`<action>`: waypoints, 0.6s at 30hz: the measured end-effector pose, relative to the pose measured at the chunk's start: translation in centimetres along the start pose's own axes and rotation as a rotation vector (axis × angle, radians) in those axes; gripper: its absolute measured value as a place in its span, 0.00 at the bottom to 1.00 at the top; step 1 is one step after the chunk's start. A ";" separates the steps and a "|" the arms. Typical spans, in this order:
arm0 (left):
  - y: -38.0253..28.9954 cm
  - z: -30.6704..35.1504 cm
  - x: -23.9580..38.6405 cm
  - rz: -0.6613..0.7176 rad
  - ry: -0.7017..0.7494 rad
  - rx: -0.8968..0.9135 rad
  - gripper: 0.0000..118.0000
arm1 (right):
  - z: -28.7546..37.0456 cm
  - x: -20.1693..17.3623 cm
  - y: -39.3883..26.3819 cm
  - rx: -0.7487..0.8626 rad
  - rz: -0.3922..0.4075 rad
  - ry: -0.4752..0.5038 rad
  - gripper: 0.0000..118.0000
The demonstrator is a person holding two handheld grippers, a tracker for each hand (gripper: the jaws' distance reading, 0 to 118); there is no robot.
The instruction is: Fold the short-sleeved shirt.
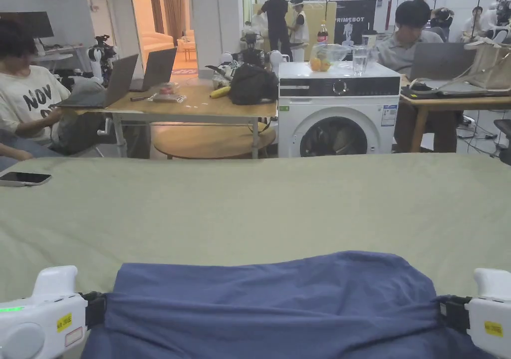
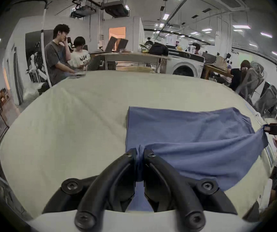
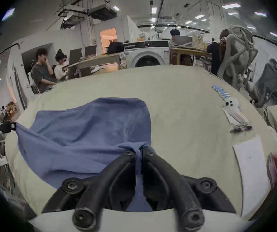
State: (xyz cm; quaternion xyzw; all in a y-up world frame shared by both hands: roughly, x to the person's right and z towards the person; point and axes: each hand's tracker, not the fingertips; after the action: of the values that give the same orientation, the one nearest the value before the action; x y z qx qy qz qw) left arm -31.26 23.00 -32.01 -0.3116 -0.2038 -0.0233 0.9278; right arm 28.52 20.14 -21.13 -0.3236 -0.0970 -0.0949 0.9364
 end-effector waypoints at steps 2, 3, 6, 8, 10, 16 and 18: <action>-0.1 0.0 0.3 0.004 0.030 0.016 0.09 | -0.3 0.1 0.0 0.010 -0.013 -0.024 0.17; -0.3 0.5 0.5 0.013 0.021 0.035 0.26 | 0.0 0.2 -0.1 0.030 -0.024 -0.027 0.35; -0.8 2.3 2.9 0.306 -0.251 0.281 0.72 | 1.7 -0.1 0.0 0.081 -0.045 0.002 0.54; -0.9 4.4 4.2 0.282 -0.251 0.352 0.72 | 3.5 -0.9 -0.1 0.122 -0.023 0.040 0.54; -1.0 6.9 5.5 0.288 -0.282 0.398 0.72 | 5.8 -1.9 -0.6 0.179 0.017 0.070 0.54; -2.7 14.1 10.4 0.164 -0.306 0.516 0.71 | 12.9 -5.4 -4.0 0.295 0.216 0.079 0.54; -3.7 16.3 11.6 0.163 -0.323 0.568 0.68 | 14.8 -6.0 -5.3 0.287 0.200 0.116 0.46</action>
State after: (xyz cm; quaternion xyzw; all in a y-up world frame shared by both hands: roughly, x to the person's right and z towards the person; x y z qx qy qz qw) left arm -27.16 30.65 -13.54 -0.0556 -0.3210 0.1584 0.9321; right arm 19.72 25.98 -8.07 -0.1889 -0.0228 -0.0049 0.9817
